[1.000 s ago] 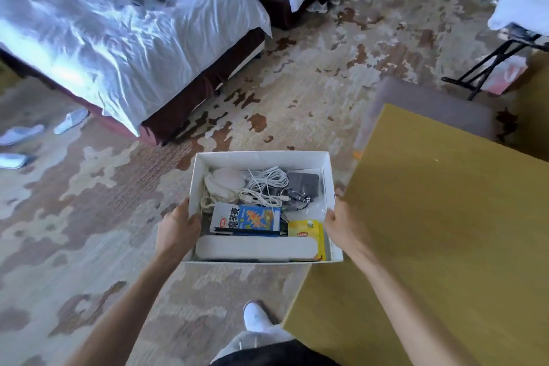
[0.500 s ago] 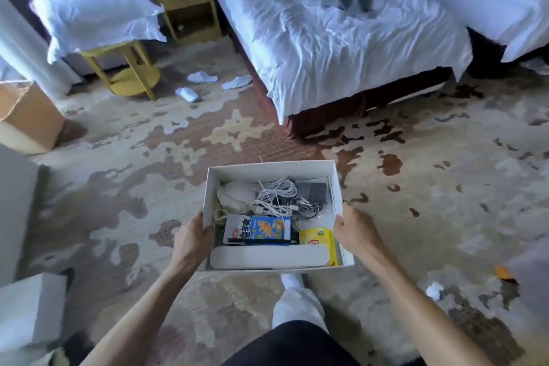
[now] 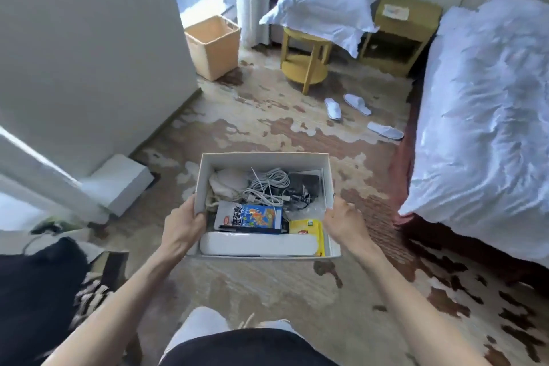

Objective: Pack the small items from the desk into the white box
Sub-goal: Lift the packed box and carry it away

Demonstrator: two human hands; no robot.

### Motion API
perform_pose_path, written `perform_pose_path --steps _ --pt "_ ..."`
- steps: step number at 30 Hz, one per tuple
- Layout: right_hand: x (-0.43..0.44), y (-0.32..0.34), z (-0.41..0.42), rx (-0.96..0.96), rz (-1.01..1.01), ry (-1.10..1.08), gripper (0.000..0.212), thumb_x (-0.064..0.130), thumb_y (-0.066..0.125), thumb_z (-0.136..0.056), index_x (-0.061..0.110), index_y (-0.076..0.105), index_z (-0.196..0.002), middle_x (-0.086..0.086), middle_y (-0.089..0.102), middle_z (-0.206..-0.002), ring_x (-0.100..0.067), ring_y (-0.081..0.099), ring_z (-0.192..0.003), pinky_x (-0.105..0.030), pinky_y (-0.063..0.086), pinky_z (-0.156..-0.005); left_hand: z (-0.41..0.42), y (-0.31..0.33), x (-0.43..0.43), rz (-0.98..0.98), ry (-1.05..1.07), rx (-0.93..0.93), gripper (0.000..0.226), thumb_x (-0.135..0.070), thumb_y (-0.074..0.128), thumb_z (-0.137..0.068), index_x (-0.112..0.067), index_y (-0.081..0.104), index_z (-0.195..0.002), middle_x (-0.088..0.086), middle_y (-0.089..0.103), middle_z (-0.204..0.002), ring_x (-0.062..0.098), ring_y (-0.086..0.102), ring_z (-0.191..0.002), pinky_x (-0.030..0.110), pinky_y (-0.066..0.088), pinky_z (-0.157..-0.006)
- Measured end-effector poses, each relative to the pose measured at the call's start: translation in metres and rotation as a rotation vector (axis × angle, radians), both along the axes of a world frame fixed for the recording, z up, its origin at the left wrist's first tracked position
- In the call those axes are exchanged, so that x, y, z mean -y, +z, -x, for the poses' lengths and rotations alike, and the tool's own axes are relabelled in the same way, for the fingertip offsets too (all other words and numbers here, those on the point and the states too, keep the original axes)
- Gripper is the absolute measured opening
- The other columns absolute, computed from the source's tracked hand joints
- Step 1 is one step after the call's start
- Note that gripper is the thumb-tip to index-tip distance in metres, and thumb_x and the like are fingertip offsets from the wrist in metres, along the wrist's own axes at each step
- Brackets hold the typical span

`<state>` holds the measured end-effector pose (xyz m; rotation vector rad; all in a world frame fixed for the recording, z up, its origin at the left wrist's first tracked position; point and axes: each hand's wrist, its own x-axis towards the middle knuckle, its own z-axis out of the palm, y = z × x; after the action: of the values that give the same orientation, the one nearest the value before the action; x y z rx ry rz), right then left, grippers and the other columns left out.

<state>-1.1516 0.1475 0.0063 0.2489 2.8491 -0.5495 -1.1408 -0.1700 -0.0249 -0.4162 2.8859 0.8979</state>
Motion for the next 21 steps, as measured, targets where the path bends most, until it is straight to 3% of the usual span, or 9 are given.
perform_pose_path --steps 4,7,11,15,18,21 --pt "0.077 -0.003 0.086 0.015 0.021 0.231 0.017 0.006 0.04 -0.092 0.0 0.053 -0.102 -0.017 0.064 -0.081 -0.034 0.062 -0.075 -0.037 0.045 -0.061 0.015 -0.013 0.068 -0.001 0.233 -0.017 0.021 -0.026 0.047 -0.094 -0.016 0.055 -0.11 0.017 0.072 -0.094 0.04 0.065 -0.084 0.044 0.051 -0.078" --pt "0.148 -0.013 0.142 0.017 0.077 0.337 0.013 0.007 0.04 -0.091 0.007 0.054 -0.092 -0.009 0.061 -0.073 -0.028 0.059 -0.067 -0.033 0.041 -0.053 0.033 -0.025 0.127 -0.002 0.374 -0.002 0.02 -0.021 0.043 -0.092 -0.019 0.053 -0.11 0.016 0.071 -0.096 0.041 0.063 -0.087 0.042 0.047 -0.076" --pt "0.249 -0.027 0.204 0.056 0.096 0.459 0.016 0.009 0.043 -0.092 0.012 0.049 -0.077 -0.005 0.057 -0.065 -0.019 0.054 -0.058 -0.036 0.046 -0.053 0.058 -0.032 0.207 -0.02 0.52 0.04 0.026 -0.025 0.041 -0.094 -0.017 0.052 -0.115 0.015 0.069 -0.105 0.041 0.062 -0.095 0.046 0.049 -0.085" --pt "0.338 -0.033 0.26 0.067 0.094 0.561 0.009 0.013 0.045 -0.092 0.013 0.051 -0.085 -0.007 0.062 -0.074 -0.023 0.06 -0.064 -0.041 0.054 -0.06 0.081 -0.028 0.277 -0.017 0.598 0.086 0.03 -0.026 0.04 -0.094 -0.017 0.047 -0.121 0.015 0.069 -0.1 0.039 0.063 -0.088 0.047 0.052 -0.08" --pt "0.396 -0.038 0.303 0.074 0.093 0.67 0.004 0.012 0.046 -0.091 0.011 0.05 -0.09 -0.01 0.062 -0.077 -0.026 0.058 -0.066 -0.035 0.045 -0.057 0.1 -0.024 0.315 -0.023 0.675 0.09 0.031 -0.021 0.043 -0.092 -0.016 0.048 -0.122 0.014 0.069 -0.094 0.036 0.063 -0.083 0.041 0.051 -0.073" --pt "0.449 -0.048 0.351 0.103 0.078 0.743 0.013 0.009 0.046 -0.09 0.006 0.054 -0.1 -0.013 0.06 -0.082 -0.029 0.056 -0.074 -0.033 0.037 -0.061 0.124 -0.027 0.349 -0.049 0.759 0.114 0.022 -0.018 0.044 -0.09 -0.017 0.049 -0.111 0.012 0.068 -0.09 0.035 0.063 -0.081 0.04 0.051 -0.07"
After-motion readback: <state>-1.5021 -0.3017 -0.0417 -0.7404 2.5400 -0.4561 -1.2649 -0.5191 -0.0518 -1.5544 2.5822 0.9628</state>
